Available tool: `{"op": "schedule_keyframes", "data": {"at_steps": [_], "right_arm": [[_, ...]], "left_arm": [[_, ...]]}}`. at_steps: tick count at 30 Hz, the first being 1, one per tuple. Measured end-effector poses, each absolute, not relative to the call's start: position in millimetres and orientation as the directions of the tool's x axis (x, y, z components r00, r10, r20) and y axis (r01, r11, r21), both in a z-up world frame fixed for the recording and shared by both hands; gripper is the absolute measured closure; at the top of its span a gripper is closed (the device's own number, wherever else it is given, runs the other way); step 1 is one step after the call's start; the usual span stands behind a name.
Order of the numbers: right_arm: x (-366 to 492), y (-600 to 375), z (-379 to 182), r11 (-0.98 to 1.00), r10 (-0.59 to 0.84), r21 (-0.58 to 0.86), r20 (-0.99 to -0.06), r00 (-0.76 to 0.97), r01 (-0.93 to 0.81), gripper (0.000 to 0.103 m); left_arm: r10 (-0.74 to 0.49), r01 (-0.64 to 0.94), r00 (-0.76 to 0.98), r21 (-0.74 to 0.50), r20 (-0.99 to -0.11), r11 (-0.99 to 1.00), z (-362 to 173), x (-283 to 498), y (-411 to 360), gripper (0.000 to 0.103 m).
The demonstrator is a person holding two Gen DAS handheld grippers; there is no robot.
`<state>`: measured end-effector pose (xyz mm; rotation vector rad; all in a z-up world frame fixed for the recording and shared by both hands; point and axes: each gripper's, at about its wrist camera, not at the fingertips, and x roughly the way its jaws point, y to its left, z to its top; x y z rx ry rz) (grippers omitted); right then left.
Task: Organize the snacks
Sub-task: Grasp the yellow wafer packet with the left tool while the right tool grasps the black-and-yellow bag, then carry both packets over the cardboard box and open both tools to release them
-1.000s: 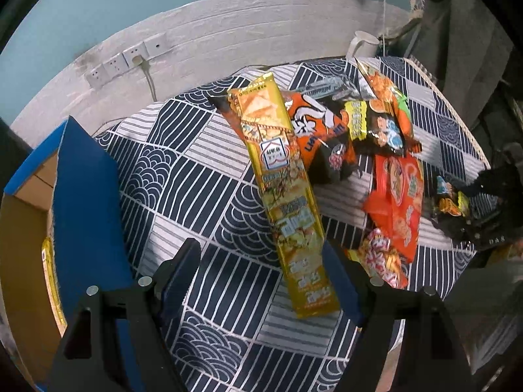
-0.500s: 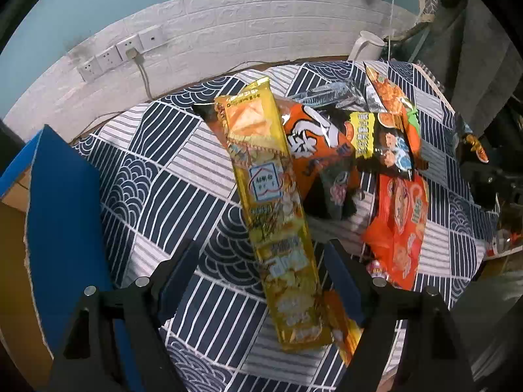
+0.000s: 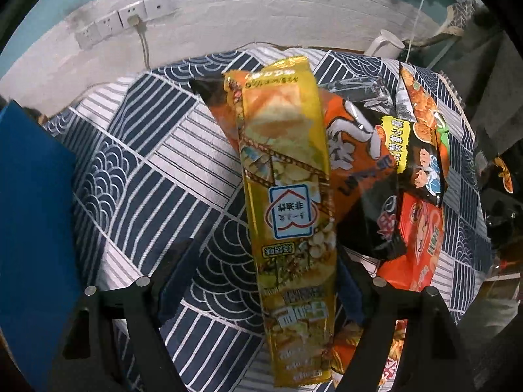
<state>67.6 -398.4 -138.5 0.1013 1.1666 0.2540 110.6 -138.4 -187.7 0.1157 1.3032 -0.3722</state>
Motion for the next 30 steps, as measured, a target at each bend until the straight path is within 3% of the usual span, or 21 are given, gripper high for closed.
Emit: {"op": "schedule_keyframes", "data": {"at_steps": [2, 4, 10, 30], "right_arm": [[70.5, -396.6, -138.7, 0.967, 0.249, 0.206, -0.896, 0.367, -0.151, 0.041], [72.0, -396.0, -138.3, 0.968, 0.245, 0.202, -0.897, 0.369, -0.151, 0.041], [72.7, -391.6, -134.0, 0.969, 0.239, 0.194, -0.895, 0.377, -0.153, 0.041], [64.0, -360.1, -79.2, 0.969, 0.229, 0.156, -0.856, 0.463, -0.191, 0.041]], "left_arm": [[-0.224, 0.333, 0.206, -0.147, -0.952, 0.931, -190.2, 109.8, -137.0, 0.049], [-0.235, 0.340, 0.192, -0.161, -0.953, 0.927, -190.6, 108.7, -137.4, 0.066], [-0.192, 0.383, 0.257, -0.082, -0.947, 0.920, -179.8, 99.9, -136.6, 0.071], [-0.136, 0.431, 0.432, 0.071, -0.891, 0.899, -104.4, 58.2, -121.9, 0.071]]}}
